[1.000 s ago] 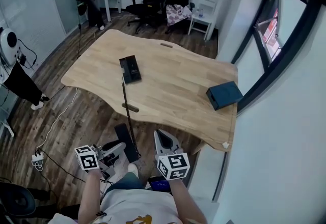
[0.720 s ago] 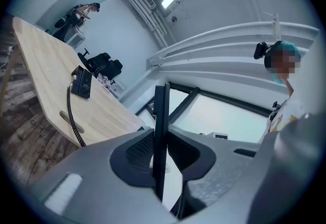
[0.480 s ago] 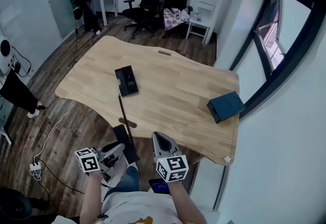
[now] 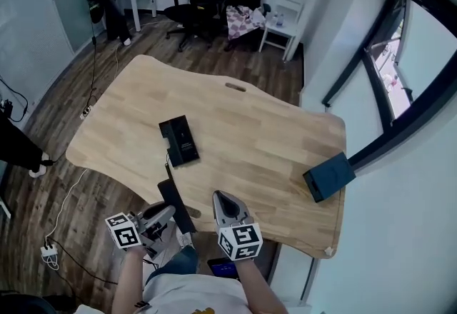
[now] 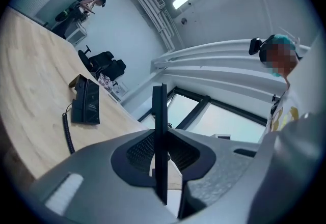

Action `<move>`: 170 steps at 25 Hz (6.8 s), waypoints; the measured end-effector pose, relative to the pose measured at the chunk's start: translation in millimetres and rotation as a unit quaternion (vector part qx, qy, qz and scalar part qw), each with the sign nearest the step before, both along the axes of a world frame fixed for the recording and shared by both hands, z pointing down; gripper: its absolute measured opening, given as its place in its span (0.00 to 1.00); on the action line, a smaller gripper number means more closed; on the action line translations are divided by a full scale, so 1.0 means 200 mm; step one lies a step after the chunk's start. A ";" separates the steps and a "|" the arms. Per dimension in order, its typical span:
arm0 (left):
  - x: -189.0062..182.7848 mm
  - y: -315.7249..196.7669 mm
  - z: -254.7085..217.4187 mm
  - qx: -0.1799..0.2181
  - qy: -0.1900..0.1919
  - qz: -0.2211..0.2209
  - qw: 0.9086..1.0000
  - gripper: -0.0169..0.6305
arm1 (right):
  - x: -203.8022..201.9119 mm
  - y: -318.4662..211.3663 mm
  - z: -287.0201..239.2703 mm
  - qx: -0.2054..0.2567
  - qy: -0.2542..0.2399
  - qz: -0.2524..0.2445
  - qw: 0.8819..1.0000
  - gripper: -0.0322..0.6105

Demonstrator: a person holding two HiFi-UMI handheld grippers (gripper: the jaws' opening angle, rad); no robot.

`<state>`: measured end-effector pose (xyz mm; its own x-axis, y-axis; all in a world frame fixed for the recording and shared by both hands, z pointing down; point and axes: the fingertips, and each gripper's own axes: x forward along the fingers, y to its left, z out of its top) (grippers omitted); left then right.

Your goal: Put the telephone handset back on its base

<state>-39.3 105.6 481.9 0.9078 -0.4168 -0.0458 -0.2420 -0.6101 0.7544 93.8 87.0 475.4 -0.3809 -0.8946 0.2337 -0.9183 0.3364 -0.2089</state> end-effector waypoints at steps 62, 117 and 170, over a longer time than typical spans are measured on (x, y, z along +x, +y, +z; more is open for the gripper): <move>-0.08 -1.13 0.39 -0.091 -0.002 -0.013 0.996 0.14 | -0.18 -1.00 0.46 -0.114 0.024 -0.054 0.992 0.06; -0.11 -1.44 0.80 -0.184 -0.013 -0.035 0.982 0.14 | -0.13 -1.27 0.78 -0.181 0.032 -0.105 0.977 0.06; -0.25 -1.28 0.55 0.015 -0.334 -0.153 0.930 0.11 | -0.20 -1.13 0.41 -0.106 0.042 -0.082 0.990 0.06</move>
